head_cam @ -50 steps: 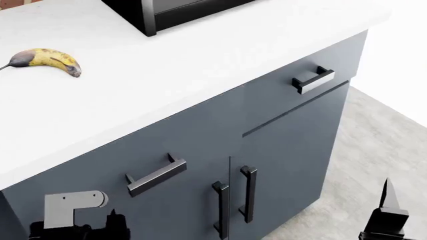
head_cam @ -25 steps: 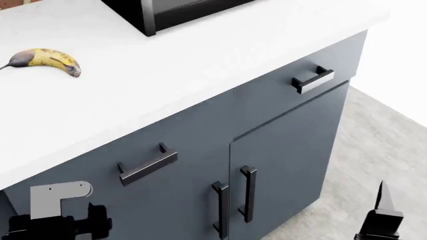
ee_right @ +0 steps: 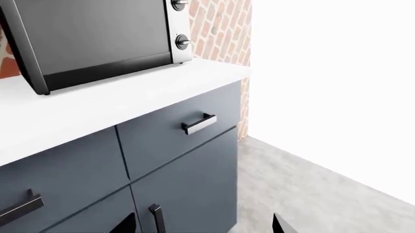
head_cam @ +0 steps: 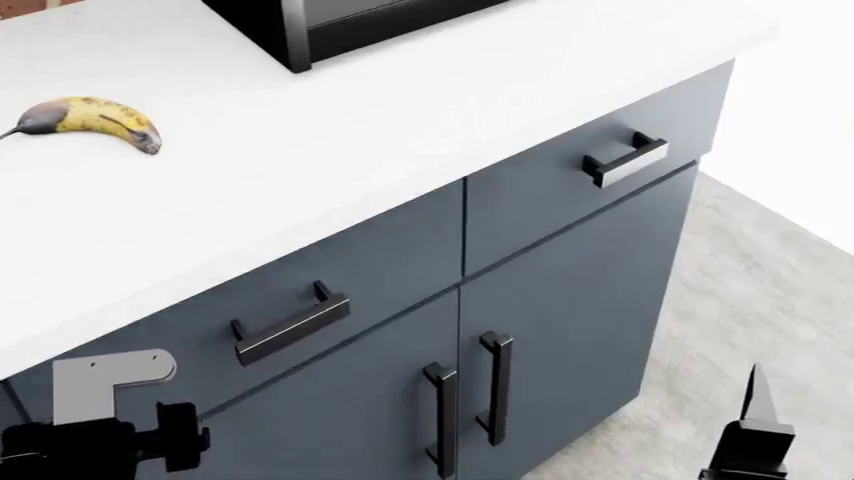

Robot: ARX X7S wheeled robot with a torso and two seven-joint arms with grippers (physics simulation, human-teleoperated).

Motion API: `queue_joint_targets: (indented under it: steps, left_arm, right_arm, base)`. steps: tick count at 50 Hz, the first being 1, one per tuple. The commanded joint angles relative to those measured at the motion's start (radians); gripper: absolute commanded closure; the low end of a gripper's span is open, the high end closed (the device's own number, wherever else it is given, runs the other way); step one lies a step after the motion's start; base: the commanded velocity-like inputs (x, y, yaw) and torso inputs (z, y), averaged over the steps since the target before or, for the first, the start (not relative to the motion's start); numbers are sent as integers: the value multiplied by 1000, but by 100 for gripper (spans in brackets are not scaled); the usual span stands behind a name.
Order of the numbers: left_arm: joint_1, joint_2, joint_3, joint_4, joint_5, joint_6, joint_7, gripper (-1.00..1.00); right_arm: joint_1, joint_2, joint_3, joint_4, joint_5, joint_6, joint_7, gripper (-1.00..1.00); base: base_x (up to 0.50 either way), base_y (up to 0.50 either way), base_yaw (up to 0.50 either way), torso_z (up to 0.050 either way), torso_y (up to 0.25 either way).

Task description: Close the right drawer.

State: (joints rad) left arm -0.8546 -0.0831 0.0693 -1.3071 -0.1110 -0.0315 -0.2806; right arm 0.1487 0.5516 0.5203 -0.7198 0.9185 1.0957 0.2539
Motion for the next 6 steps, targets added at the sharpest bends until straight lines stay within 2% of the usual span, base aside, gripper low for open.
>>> queue_joint_targets:
  steps: [1, 6]
  left_arm:
    - [-13, -33, -83, -2, 104, -5, -50, -100]
    - [-4, -29, -88, -2, 106, 3, -42, -100]
  right_arm:
    - [2, 4, -4, 0, 6, 2, 7, -100]
    - [-4, 3, -7, 2, 2, -7, 4, -100]
  base:
    - [0, 0, 0, 0, 0]
    - [0, 0, 0, 0, 0]
